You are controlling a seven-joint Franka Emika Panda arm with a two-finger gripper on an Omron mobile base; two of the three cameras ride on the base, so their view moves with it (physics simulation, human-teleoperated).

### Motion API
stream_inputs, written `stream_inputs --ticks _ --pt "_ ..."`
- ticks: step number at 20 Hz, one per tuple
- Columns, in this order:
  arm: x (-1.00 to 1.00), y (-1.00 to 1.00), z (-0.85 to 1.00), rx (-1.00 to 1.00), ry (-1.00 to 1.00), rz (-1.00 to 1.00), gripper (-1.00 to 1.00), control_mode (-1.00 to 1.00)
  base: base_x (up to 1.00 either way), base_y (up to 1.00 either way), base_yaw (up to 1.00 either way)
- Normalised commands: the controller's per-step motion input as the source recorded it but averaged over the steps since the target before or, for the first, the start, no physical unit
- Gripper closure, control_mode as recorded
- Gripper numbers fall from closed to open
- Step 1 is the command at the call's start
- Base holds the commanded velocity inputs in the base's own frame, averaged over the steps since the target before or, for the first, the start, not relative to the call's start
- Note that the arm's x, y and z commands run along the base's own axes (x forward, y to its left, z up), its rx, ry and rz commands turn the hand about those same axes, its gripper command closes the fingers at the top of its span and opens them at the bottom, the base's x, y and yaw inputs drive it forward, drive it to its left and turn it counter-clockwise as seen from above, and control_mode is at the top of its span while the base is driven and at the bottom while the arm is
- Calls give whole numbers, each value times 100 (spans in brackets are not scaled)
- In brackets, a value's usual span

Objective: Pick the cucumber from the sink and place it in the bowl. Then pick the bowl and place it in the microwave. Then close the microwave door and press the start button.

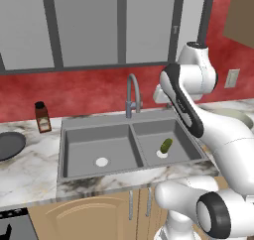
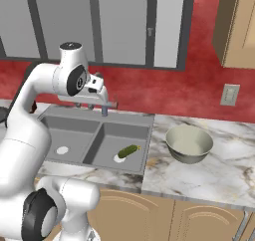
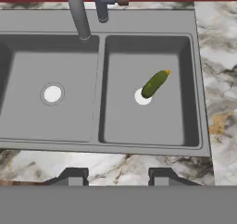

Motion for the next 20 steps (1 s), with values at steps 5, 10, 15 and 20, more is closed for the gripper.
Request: stream_inputs --ticks 5,10,15,20 --pt "3 -16 -7 1 2 -6 -100 -100 0 0 0" --pt "-26 -22 -54 0 6 -57 -100 -100 0 0 0" --pt "-1 -9 -59 0 10 -52 -100 -100 0 0 0" --pt "0 -26 -58 1 4 -35 -100 -100 0 0 0"
